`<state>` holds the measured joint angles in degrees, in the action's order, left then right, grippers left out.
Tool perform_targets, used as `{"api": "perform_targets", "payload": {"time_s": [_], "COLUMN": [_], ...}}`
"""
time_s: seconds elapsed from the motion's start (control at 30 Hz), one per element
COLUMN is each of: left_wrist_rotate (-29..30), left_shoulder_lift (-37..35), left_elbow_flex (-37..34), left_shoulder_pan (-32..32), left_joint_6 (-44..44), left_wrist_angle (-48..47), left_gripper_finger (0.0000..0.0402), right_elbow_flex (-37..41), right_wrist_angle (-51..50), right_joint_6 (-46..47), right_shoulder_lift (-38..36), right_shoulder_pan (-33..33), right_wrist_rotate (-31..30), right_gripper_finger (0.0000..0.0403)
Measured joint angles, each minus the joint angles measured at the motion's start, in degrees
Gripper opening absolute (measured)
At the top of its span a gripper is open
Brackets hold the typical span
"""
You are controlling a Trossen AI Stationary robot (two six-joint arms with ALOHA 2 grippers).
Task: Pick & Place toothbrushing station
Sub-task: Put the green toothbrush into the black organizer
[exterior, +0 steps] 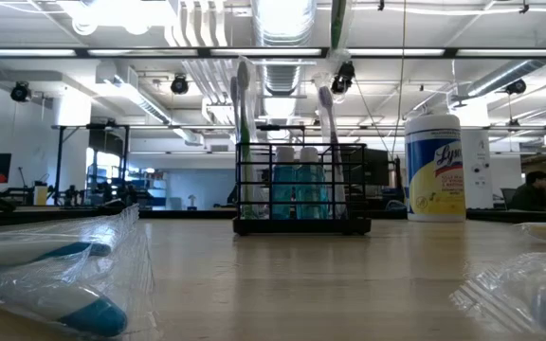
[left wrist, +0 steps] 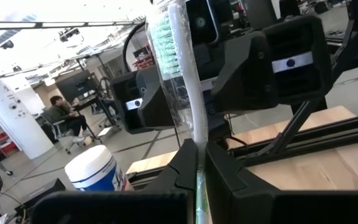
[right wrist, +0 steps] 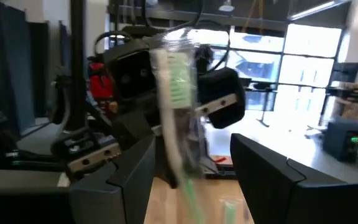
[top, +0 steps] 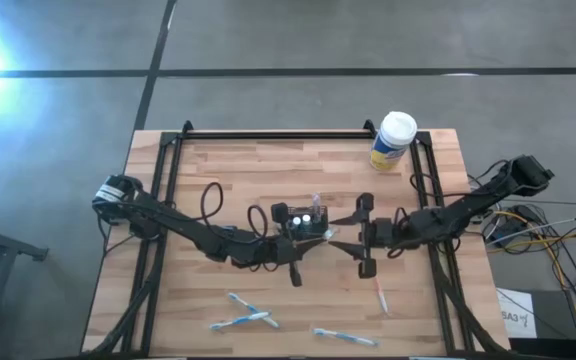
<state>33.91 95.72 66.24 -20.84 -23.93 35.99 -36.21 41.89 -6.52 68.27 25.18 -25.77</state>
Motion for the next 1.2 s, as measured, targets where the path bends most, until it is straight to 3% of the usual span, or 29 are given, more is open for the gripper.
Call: {"api": "perform_targets", "payload": {"time_s": [0.17,0.43,0.83,1.1,1.2], "left_wrist_rotate": [0.0,-0.2,-1.7,-1.6,-1.6], "left_shoulder_lift": [0.0,0.0,0.0,0.1,0.1], "left_elbow_flex": [0.0,0.0,0.0,0.0,0.0], "left_shoulder_pan": [0.4,1.4,2.7,2.7,2.7], "left_joint_6": [0.0,0.1,1.6,2.0,2.0], "left_wrist_angle": [-0.5,-0.7,-1.7,-2.4,-2.4], "left_gripper_finger": [0.0011,0.0011,0.0011,0.0011,0.0012], "right_elbow_flex": [0.0,0.0,0.0,0.0,0.0], "right_wrist_angle": [-0.1,-1.0,-1.2,-1.2,-1.2], "right_joint_6": [1.3,1.9,1.2,-0.3,-1.2], "right_shoulder_lift": [0.0,0.0,0.2,1.2,1.2], "right_shoulder_pan": [-1.0,-1.7,-3.1,-3.8,-3.9], "right_wrist_rotate": [2.4,4.0,4.0,4.6,4.6], "right_gripper_finger": [0.02,0.0162,0.0089,0.0019,0.0016]}}
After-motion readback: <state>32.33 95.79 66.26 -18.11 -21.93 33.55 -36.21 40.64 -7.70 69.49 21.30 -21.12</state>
